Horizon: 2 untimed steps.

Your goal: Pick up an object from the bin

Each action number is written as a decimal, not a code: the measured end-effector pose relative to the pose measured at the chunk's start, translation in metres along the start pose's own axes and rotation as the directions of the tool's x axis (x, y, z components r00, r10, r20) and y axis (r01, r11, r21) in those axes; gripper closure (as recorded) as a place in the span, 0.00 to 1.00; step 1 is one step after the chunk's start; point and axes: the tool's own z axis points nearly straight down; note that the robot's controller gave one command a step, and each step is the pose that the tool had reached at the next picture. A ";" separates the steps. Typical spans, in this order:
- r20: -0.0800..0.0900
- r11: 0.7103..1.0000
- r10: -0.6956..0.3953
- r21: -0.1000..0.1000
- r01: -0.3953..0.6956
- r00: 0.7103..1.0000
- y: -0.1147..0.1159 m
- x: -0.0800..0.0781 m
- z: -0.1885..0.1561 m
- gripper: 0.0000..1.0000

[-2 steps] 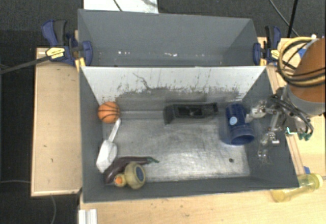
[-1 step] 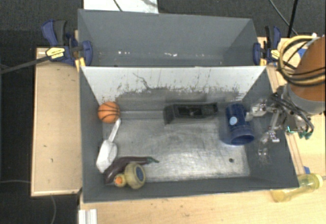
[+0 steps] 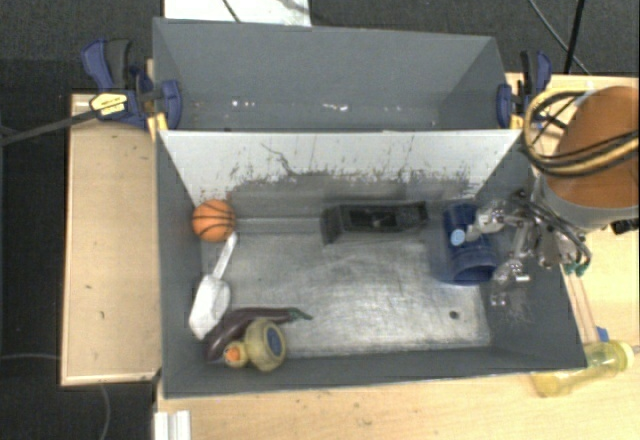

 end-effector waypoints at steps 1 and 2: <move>0.027 0.999 -0.041 -0.019 0.041 0.999 0.008 -0.017 0.057 0.00; 0.005 0.998 -0.052 -0.021 0.052 0.999 0.011 -0.010 0.071 0.00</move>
Offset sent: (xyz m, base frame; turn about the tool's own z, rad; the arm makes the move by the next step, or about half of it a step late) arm 0.0555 -0.0166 -0.0350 0.1150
